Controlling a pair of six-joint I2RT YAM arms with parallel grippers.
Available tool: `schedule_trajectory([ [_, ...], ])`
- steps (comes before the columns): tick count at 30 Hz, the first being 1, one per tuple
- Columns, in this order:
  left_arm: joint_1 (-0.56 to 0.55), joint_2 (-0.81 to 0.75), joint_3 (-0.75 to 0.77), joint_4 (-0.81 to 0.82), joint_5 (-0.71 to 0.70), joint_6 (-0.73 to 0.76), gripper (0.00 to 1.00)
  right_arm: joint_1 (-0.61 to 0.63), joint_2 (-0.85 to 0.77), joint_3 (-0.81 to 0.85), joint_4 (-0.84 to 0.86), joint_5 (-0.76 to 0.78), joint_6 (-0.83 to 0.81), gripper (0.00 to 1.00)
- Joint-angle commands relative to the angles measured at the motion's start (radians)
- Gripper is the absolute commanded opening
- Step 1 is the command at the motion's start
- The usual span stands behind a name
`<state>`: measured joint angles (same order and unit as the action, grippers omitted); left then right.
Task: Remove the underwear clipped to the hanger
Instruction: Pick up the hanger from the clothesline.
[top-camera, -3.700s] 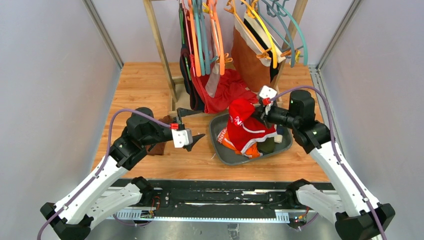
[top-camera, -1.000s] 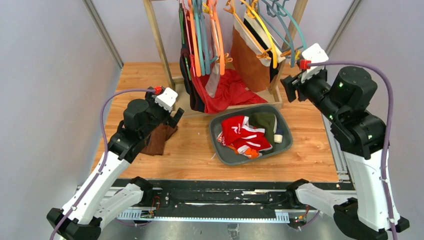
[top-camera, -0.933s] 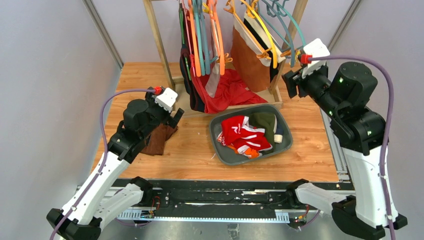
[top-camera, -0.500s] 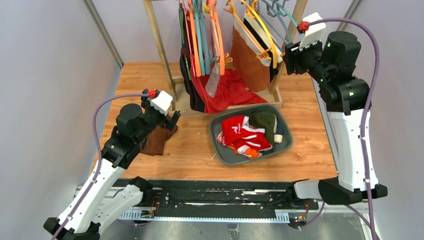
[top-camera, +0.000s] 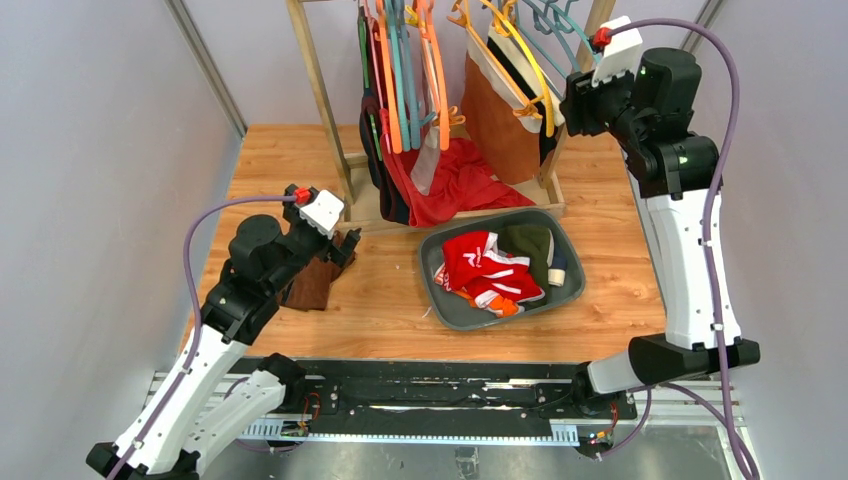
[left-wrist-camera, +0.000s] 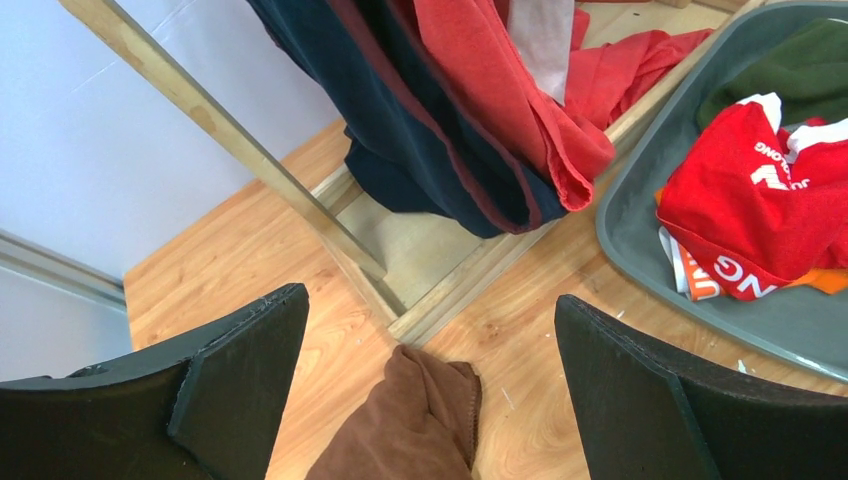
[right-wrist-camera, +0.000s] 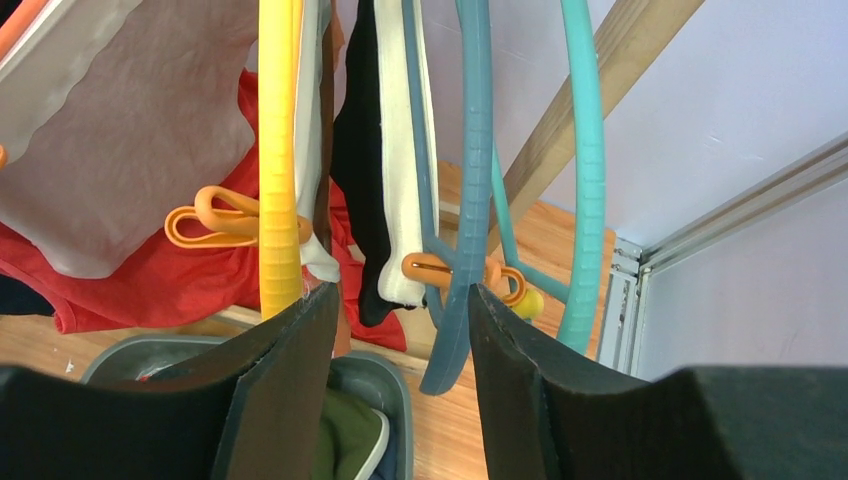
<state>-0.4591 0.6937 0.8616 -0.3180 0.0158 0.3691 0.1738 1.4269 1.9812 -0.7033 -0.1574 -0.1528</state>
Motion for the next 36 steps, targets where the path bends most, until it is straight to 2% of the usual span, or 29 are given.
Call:
schedule_trajectory([
  [1, 0.010, -0.022, -0.010, 0.024, 0.024, 0.006, 0.98, -0.032, 0.021, 0.032, 0.057, 0.013, 0.009, 0.52],
  [15, 0.020, -0.063, -0.035, 0.029, 0.069, 0.019, 0.98, -0.036, 0.084, 0.020, 0.131, -0.011, 0.013, 0.51],
  [23, 0.020, -0.074, -0.049, 0.034, 0.085, 0.028, 0.98, -0.036, 0.114, 0.038, 0.152, -0.045, 0.033, 0.47],
  [31, 0.020, -0.082, -0.051, 0.030, 0.090, 0.028, 0.98, -0.036, 0.134, 0.060, 0.159, -0.052, 0.042, 0.37],
  [36, 0.022, -0.083, -0.051, 0.029, 0.092, 0.031, 0.98, -0.036, 0.125, 0.066, 0.169, -0.051, 0.061, 0.19],
])
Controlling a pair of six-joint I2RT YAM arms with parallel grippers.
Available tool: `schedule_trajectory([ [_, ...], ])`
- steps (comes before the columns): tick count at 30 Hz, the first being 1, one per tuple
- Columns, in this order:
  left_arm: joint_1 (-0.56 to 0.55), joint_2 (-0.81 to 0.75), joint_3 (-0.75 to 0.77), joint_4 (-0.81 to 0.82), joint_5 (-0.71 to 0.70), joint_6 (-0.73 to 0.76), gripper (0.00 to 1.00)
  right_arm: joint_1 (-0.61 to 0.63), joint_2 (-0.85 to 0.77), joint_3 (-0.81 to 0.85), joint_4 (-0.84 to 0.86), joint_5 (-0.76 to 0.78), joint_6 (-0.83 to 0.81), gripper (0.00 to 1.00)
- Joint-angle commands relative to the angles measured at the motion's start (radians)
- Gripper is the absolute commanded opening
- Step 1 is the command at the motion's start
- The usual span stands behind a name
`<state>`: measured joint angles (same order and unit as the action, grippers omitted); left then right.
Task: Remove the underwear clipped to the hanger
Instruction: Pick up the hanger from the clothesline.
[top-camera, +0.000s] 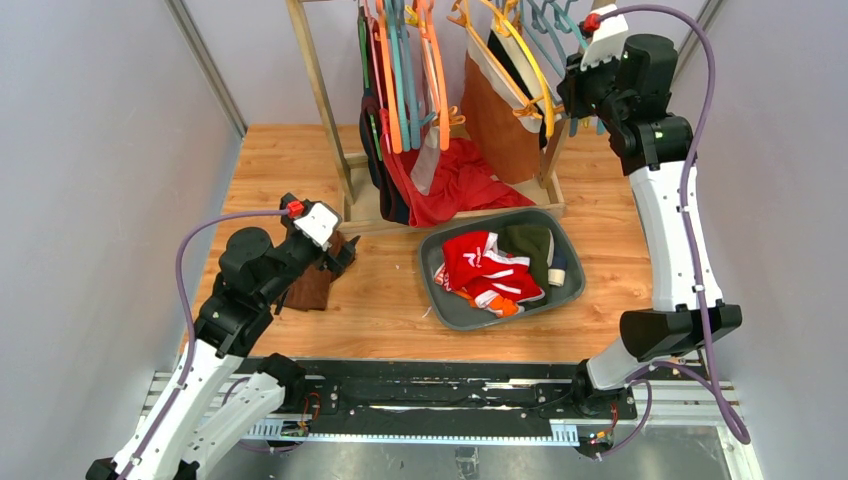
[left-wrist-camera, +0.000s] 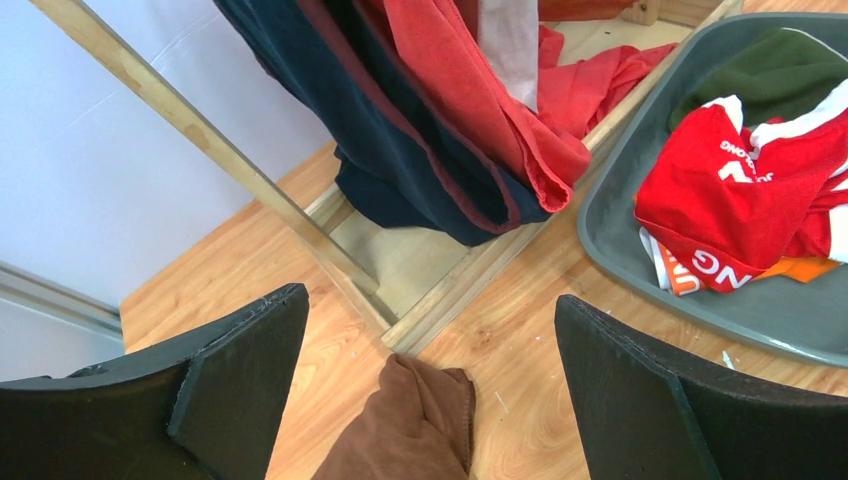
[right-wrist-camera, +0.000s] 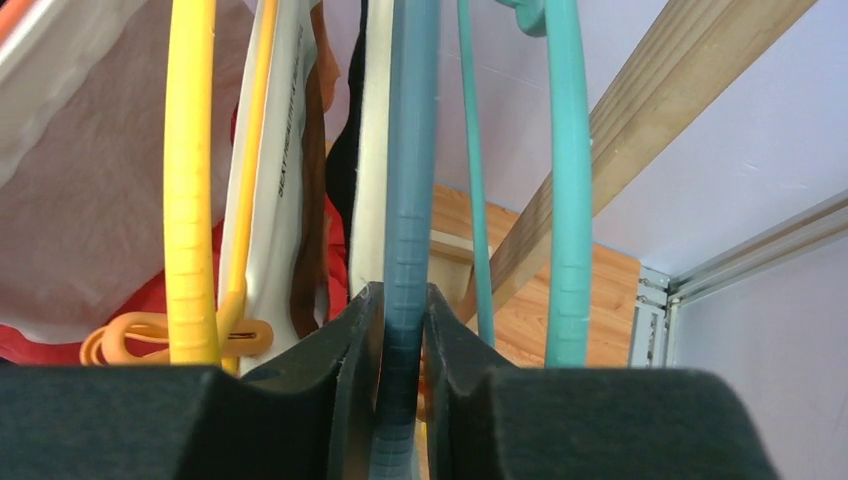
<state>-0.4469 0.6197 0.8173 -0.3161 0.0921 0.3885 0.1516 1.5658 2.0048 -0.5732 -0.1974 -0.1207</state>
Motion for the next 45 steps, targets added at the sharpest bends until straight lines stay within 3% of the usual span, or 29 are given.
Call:
schedule_trajectory([
  [1, 0.009, -0.010, -0.007, 0.026, 0.017, 0.013, 0.98, -0.014, -0.018, 0.044, 0.040, -0.010, 0.034, 0.16],
  [7, 0.009, -0.013, -0.011, 0.025, 0.027, 0.014, 0.98, -0.013, -0.069, 0.021, 0.076, 0.005, 0.063, 0.01],
  [20, 0.010, -0.022, -0.017, 0.026, 0.035, 0.017, 0.98, -0.012, -0.156, -0.021, 0.115, 0.071, 0.080, 0.01],
  [45, 0.010, -0.030, -0.030, 0.034, 0.051, 0.023, 0.98, -0.013, -0.512, -0.426, 0.108, 0.095, -0.011, 0.01],
])
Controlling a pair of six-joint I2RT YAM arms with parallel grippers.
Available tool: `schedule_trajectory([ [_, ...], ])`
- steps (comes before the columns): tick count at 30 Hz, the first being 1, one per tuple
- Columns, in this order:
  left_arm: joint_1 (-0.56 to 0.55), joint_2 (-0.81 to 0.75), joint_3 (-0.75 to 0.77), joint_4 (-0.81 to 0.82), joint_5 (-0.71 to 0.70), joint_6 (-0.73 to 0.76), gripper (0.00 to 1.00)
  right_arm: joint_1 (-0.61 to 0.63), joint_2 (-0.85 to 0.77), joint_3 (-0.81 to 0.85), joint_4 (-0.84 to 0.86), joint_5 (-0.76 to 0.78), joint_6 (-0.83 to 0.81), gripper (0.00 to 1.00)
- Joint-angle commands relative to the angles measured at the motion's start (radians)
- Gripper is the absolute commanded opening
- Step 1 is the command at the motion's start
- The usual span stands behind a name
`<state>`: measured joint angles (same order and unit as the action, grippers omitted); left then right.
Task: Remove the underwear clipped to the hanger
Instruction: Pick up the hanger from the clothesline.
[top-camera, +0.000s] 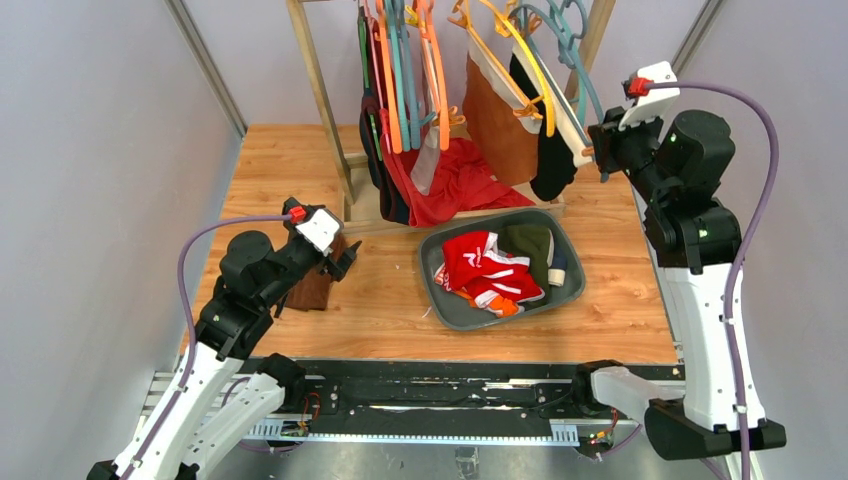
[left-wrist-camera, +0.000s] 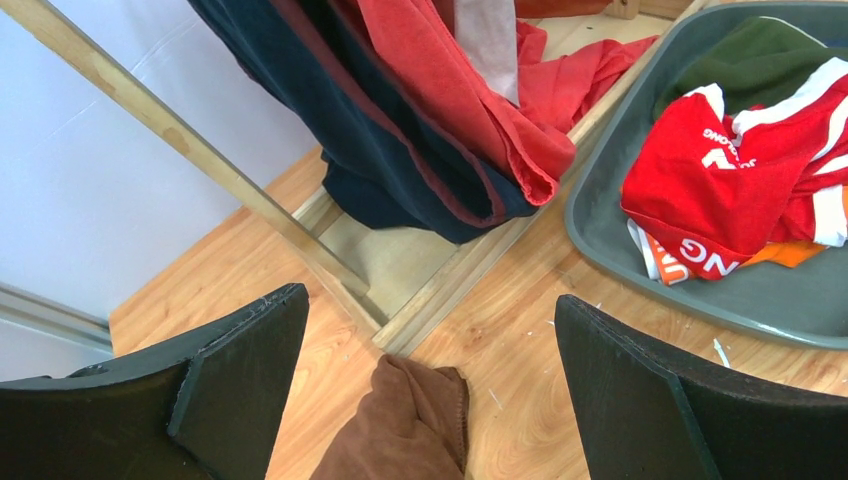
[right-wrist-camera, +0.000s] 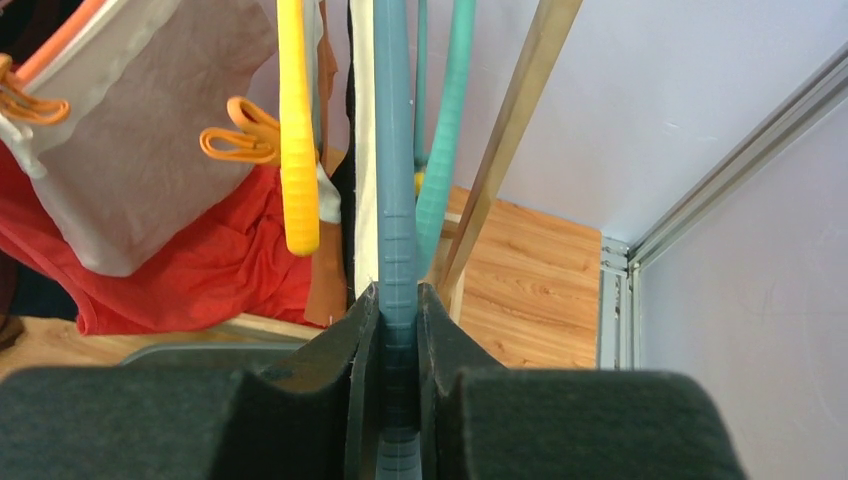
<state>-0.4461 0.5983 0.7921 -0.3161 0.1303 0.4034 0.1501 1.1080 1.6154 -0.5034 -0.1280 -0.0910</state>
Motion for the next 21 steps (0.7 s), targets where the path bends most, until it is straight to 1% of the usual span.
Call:
schedule_trajectory([
  [1, 0.009, -0.010, -0.004, 0.035, 0.014, 0.010, 0.98, -0.011, -0.078, -0.054, 0.039, 0.031, -0.048, 0.01],
  [14, 0.010, -0.005, -0.014, 0.039, 0.021, 0.015, 0.98, -0.011, -0.253, -0.217, -0.056, 0.056, -0.125, 0.01],
  [21, 0.009, -0.002, -0.019, 0.043, 0.026, 0.018, 0.98, -0.012, -0.353, -0.289, -0.160, 0.088, -0.146, 0.01],
])
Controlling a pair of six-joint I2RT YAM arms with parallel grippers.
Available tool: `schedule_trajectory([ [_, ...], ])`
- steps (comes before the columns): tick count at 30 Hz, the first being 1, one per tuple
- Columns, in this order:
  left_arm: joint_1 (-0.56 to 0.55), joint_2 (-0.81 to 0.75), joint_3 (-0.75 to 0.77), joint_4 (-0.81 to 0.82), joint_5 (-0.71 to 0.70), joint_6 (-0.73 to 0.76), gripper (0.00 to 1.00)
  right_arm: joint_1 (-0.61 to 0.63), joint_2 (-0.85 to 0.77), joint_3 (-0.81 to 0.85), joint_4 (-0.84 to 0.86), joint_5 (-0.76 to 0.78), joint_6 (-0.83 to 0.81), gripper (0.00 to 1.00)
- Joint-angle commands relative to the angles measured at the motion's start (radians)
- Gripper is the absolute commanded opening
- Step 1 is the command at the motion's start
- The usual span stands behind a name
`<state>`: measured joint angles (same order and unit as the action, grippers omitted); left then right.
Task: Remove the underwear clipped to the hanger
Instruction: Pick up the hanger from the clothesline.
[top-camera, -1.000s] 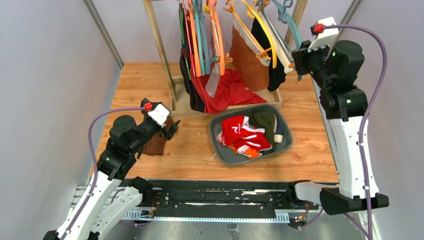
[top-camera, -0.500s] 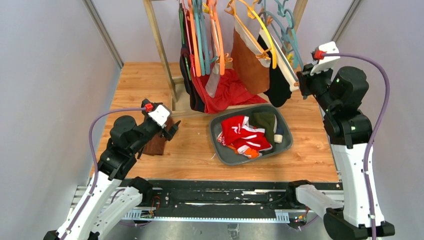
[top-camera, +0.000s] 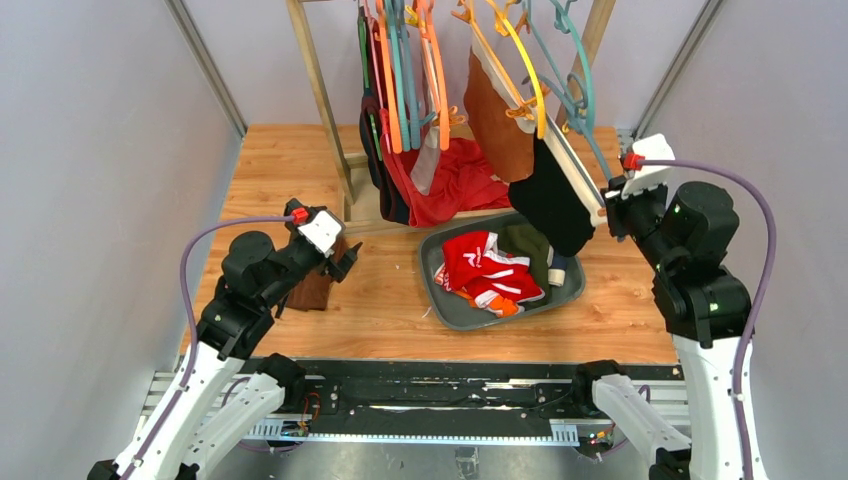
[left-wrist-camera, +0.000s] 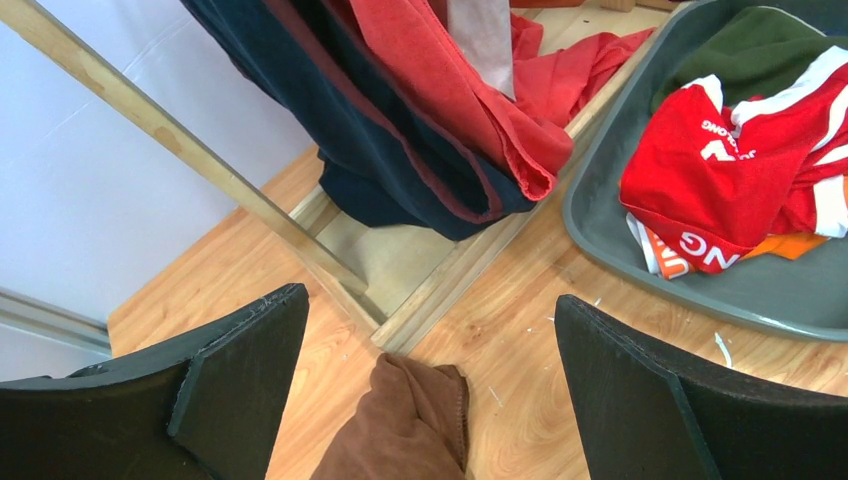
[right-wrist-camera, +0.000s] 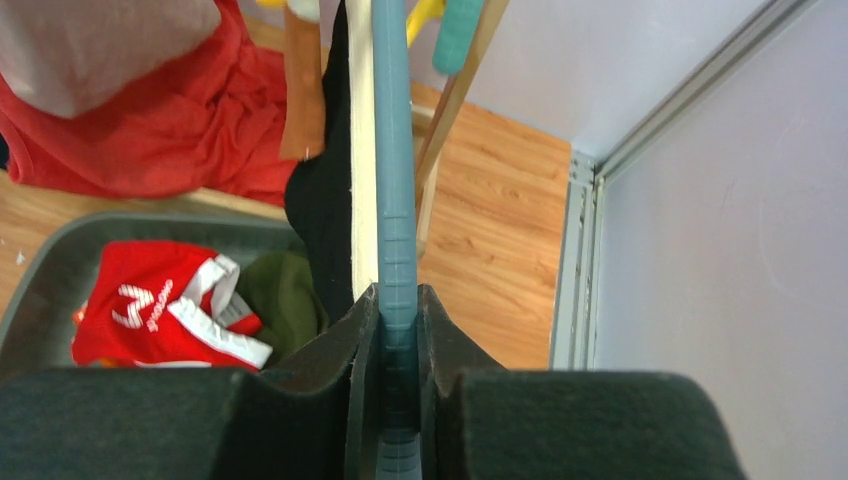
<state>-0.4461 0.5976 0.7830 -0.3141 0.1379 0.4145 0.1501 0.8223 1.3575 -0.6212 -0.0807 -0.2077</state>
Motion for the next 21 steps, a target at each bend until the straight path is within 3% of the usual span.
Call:
schedule_trajectory([
  [1, 0.010, 0.000, -0.009, 0.041, 0.020, 0.007, 0.98, -0.012, -0.086, -0.043, -0.055, 0.049, -0.035, 0.01],
  [10, 0.010, 0.020, 0.002, 0.042, 0.029, 0.004, 0.98, -0.026, -0.209, -0.073, -0.173, 0.073, -0.091, 0.00],
  [21, 0.009, 0.018, 0.001, 0.033, 0.029, 0.015, 0.98, -0.113, -0.354, -0.039, -0.353, -0.102, -0.173, 0.01],
])
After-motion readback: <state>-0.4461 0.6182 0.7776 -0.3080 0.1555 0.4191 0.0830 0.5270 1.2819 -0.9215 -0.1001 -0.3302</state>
